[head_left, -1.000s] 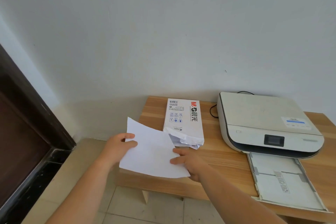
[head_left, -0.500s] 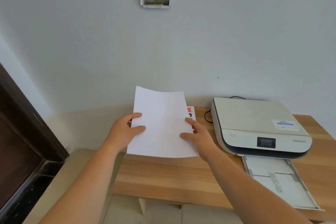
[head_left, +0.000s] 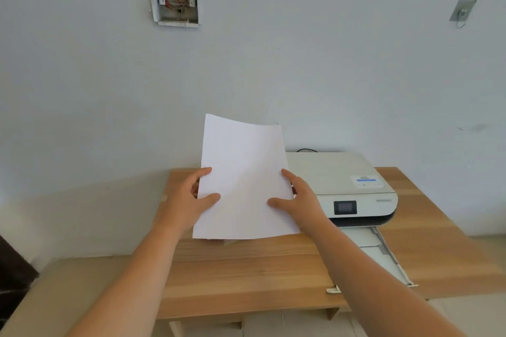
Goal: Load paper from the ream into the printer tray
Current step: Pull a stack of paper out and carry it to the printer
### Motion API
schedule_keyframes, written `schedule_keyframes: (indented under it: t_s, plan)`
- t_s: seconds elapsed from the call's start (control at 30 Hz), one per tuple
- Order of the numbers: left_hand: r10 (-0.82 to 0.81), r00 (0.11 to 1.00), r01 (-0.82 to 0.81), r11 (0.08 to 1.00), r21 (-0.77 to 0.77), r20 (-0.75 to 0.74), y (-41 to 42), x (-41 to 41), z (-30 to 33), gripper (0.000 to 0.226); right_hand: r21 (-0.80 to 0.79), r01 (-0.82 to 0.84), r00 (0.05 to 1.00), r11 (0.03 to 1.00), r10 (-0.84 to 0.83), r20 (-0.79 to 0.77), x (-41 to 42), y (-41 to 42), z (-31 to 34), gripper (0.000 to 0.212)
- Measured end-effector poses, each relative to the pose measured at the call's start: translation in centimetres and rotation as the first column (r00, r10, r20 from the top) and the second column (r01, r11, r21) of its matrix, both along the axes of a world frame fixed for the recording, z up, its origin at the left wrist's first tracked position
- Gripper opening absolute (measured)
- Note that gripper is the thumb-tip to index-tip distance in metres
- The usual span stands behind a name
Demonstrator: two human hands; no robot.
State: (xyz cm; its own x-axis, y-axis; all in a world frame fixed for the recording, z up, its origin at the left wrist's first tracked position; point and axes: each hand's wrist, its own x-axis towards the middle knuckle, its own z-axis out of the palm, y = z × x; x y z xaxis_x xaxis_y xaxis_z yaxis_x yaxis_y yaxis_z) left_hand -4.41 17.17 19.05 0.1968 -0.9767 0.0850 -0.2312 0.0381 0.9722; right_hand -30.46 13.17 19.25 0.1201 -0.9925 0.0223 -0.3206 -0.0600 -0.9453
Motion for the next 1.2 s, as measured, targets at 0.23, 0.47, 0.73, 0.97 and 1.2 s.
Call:
schedule_keyframes:
  t_s: [0.23, 0.47, 0.73, 0.97, 1.2]
  plan:
    - [0.002, 0.998, -0.001, 1.000, -0.030, 0.056, -1.0, -4.9, 0.2, 0.061, -0.046, 0.041, 0.999, 0.998, -0.042, -0.020, -4.4, -0.9, -0.5, 0.078]
    - [0.042, 0.986, -0.038, 0.999, -0.031, 0.159, -2.4, -11.4, -0.3, 0.058, -0.045, 0.030, 0.999, 0.999, -0.031, -0.024, -11.3, -2.5, -0.4, 0.075]
    - [0.086, 0.981, -0.081, 0.996, -0.035, 0.175, -3.3, -20.3, -1.1, 0.055, 0.001, 0.049, 0.998, 0.999, -0.049, -0.030, -19.7, -4.1, -1.2, 0.073]
    - [0.098, 0.986, -0.097, 0.995, -0.011, 0.135, -3.8, -25.8, -1.9, 0.053, 0.065, 0.041, 0.998, 0.997, -0.044, 0.039, -25.1, -5.6, -2.1, 0.061]
    - [0.014, 0.996, -0.016, 0.999, 0.034, 0.083, -5.6, -27.9, -2.4, 0.056, 0.174, 0.062, 0.993, 0.983, -0.078, 0.089, -26.4, -6.1, -3.5, 0.057]
